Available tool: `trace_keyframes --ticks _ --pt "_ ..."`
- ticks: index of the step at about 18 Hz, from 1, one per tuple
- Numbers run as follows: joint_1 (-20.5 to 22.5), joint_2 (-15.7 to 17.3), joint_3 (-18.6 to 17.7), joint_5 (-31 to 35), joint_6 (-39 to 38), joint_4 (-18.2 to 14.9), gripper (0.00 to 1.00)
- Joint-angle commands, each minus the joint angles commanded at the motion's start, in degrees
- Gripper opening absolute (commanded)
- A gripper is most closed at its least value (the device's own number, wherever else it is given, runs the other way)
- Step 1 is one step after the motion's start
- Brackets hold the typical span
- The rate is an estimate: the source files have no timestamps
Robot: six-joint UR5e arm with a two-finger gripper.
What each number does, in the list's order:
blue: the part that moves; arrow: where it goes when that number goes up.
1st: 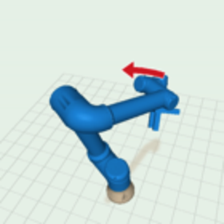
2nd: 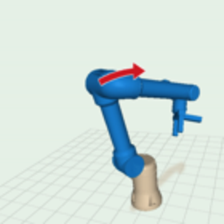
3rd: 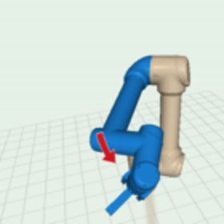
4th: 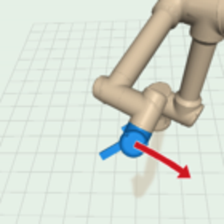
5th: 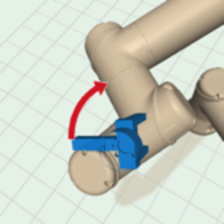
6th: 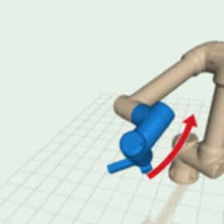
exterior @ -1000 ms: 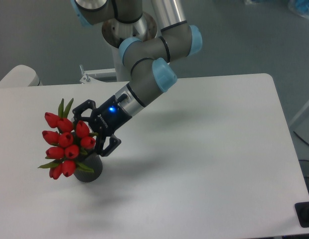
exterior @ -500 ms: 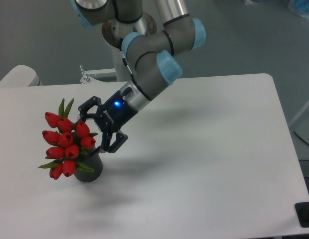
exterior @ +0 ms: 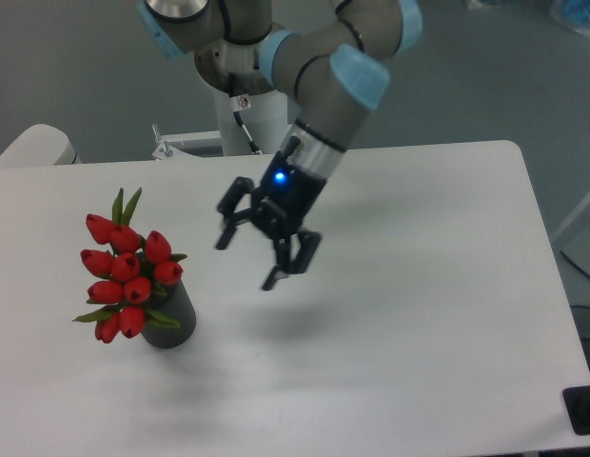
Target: Insert the flowers into the vase
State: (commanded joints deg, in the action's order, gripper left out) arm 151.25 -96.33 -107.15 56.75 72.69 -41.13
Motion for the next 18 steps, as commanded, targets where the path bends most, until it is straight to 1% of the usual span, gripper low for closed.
trace_keyframes --ticks 5,8,10,12,13,16,18 --pt "0.27 -0.61 5.19 8.89 0.0 -0.79 1.0" --pt "0.1 -1.58 9.4 9.43 0.0 -4.47 1.0" --pt "0.01 -2.63 12.21 9.43 0.09 -6.14 1.0" --pt "0.01 -3.25 15.11 9.52 0.7 -8.77 1.0" --pt "0.01 -3.86 16.61 10.39 2.62 -10.7 1.0" --pt "-0.43 -5.09 20.91 16.53 8.69 -16.86 1.0" --pt "-0.52 -6.67 24.34 16.9 9.05 -19.68 1.0"
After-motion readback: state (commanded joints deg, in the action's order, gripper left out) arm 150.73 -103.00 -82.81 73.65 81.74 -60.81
